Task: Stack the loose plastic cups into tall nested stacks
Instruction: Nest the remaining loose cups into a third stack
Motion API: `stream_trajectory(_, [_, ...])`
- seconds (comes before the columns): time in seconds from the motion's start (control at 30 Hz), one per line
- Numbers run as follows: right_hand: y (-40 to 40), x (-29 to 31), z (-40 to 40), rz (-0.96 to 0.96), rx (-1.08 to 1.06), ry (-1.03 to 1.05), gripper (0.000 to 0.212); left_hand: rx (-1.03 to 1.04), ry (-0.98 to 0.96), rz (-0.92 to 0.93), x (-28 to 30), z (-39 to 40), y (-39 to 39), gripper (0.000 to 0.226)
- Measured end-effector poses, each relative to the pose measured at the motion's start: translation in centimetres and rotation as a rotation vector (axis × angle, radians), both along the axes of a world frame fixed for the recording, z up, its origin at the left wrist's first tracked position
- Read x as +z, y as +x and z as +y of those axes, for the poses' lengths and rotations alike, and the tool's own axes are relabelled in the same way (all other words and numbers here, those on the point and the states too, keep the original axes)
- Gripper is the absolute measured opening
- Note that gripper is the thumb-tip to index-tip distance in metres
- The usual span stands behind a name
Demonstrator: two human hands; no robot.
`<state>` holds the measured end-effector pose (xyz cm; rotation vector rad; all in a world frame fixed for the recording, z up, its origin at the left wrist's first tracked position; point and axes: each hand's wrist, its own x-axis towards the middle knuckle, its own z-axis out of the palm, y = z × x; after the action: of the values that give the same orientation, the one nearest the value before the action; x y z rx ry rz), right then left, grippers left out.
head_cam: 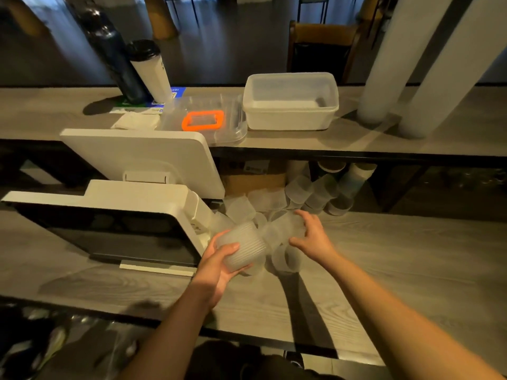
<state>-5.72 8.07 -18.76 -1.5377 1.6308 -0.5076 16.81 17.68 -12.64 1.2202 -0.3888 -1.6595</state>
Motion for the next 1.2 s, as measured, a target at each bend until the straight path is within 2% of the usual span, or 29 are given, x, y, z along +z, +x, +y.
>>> stream_trajectory(0.1, [-0.3, -1.2, -1.2, 0.037, 0.143, 0.016, 0.089, -0.040, -0.007, -0.076, 0.1, -0.1, -0.5, 0.062])
stream_trajectory(0.23, [-1.3, -2.3, -2.8, 0.064, 0.301, -0.006, 0.089, -0.054, -0.018, -0.179, -0.1, -0.4, -0.8, 0.081])
stream_trajectory(0.47, [-2.7, -2.8, -3.4, 0.086, 0.382, -0.063, 0.068, 0.011, -0.031, -0.181, -0.4, -0.9, -1.4, 0.078])
stream_trajectory(0.6, [-3.5, -1.9, -3.3, 0.048, 0.337, -0.091, 0.061, 0.037, -0.040, -0.189, -0.2, -1.0, -2.1, 0.077])
stream_trajectory(0.8, [-4.8, -1.3, -2.5, -0.180, 0.205, -0.082, 0.058, 0.046, -0.031, -0.222, -0.3, -0.9, -2.8, 0.083])
stream_trajectory(1.03, [-5.8, 0.4, -1.8, -0.532, -0.102, -0.043, 0.041, 0.065, -0.045, -0.184, -0.7, -0.9, -4.0, 0.080])
stream_trajectory(1.2, [-4.7, 3.6, -1.1, -0.746, -0.065, 0.020, 0.030, 0.023, -0.033, -0.186, -0.5, -1.8, -4.2, 0.079])
